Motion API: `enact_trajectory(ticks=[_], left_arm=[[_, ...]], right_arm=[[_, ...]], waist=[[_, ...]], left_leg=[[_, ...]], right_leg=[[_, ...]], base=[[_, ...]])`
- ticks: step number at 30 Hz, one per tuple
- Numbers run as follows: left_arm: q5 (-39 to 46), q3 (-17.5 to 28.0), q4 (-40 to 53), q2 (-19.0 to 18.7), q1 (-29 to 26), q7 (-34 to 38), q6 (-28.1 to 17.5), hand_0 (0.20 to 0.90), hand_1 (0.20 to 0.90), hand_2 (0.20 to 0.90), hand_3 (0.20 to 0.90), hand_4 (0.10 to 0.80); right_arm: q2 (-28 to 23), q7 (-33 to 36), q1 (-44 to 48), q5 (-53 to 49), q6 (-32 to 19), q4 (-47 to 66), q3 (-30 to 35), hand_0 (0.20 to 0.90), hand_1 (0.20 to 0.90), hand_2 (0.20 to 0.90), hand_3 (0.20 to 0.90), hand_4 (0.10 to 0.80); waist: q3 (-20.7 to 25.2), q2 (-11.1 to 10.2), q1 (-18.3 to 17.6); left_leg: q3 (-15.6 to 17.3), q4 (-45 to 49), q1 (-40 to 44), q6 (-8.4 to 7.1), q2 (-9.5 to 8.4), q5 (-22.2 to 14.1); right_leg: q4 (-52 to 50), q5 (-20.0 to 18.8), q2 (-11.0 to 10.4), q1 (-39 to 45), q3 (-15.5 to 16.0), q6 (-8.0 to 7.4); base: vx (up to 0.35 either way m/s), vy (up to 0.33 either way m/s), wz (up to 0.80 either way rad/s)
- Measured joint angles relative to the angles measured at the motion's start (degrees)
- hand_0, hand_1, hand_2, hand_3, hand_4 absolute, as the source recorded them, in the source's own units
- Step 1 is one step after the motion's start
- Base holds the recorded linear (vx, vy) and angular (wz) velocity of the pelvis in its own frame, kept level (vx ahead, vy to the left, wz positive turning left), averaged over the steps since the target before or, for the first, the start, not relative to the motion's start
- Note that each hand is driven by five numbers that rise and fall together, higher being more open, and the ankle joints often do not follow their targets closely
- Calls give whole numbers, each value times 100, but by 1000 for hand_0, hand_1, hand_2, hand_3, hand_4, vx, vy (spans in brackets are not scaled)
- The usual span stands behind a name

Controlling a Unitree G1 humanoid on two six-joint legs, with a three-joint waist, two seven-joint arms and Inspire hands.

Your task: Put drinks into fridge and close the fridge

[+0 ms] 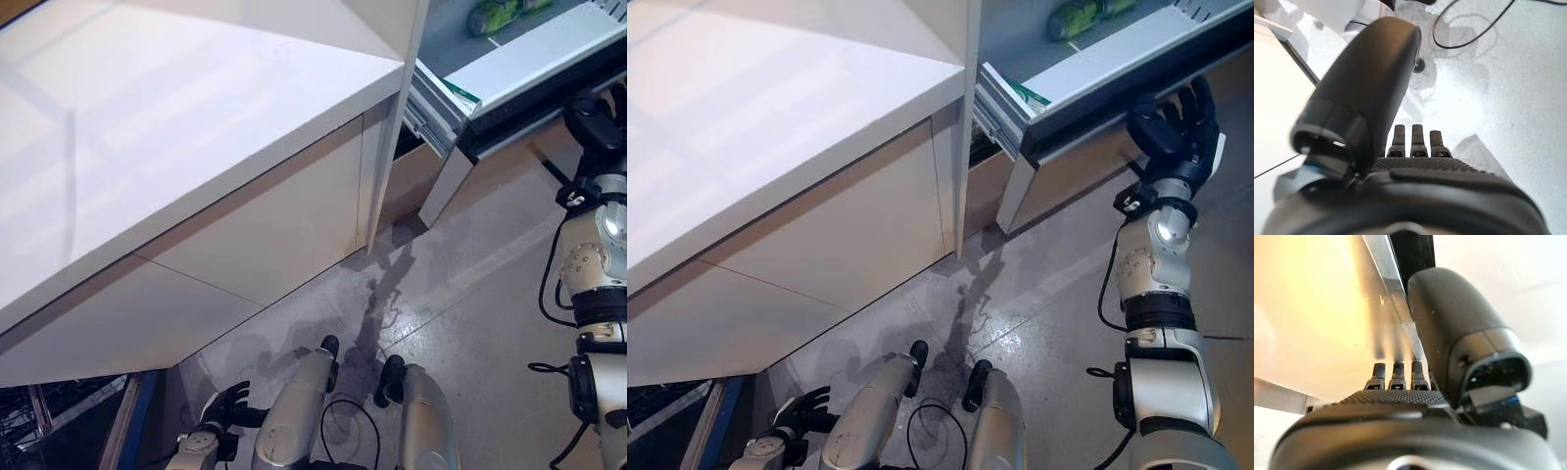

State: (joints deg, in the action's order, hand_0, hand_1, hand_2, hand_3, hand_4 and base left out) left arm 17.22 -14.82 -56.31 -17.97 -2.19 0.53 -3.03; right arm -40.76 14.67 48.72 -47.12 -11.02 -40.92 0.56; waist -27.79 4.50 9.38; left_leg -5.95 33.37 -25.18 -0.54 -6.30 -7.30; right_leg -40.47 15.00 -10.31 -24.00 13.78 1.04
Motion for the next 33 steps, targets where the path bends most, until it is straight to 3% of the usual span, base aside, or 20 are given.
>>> enact_trajectory(ticks=[9, 14, 21, 25, 28, 33], left_arm=[[-39, -4, -28, -10, -12, -155, -122, 900, 900, 900, 900, 800], [-169, -7, -69, -40, -31, -187, -130, 900, 900, 900, 900, 800], [-337, -2, -100, -68, -34, -231, -122, 900, 900, 900, 900, 800], [-396, 32, -103, -168, 49, -218, -106, 900, 900, 900, 900, 800], [-398, 187, -98, -172, 79, -218, -14, 900, 900, 900, 900, 800], [-391, 552, 40, -64, 333, -227, 27, 900, 900, 900, 900, 800]], right_arm=[[-112, -231, 554, 188, 163, -605, -649, 900, 900, 900, 900, 800], [-120, -435, 761, 222, 250, -671, -779, 900, 900, 900, 900, 800], [-99, -357, 716, 191, 368, -747, -740, 900, 900, 900, 900, 800], [323, -367, -76, 36, 355, -5, -436, 900, 900, 900, 900, 800], [845, -329, -983, 114, 346, 818, -238, 900, 900, 900, 900, 800], [1814, -489, -2763, 376, 84, 1666, -132, 900, 900, 900, 900, 800]], waist=[[2, 22, 461], [23, 23, 644], [40, -13, 595], [203, -303, 552], [361, -524, 317], [789, -665, -52]], left_leg=[[-325, -250, 370, -85, 1, 52], [-456, -367, 557, -128, -12, 82], [-407, -558, 789, -78, 102, 96], [-227, -881, 1063, -59, 240, 114], [-50, -1107, 1268, -23, 333, 147], [430, -1764, 1705, 83, 486, 237]], right_leg=[[303, 51, 6, 530, 328, 51], [441, 49, -23, 798, 490, -12], [856, -94, 128, 1090, 456, -68], [1300, -258, 296, 1297, 272, -80], [1653, -431, 399, 1442, 92, -122], [2410, -794, 568, 1655, -351, -223]], base=[[60, -32, 17], [-3, -14, 16], [-12, -56, -5], [-12, -43, -28], [-21, -16, -36], [-16, -14, -55]])
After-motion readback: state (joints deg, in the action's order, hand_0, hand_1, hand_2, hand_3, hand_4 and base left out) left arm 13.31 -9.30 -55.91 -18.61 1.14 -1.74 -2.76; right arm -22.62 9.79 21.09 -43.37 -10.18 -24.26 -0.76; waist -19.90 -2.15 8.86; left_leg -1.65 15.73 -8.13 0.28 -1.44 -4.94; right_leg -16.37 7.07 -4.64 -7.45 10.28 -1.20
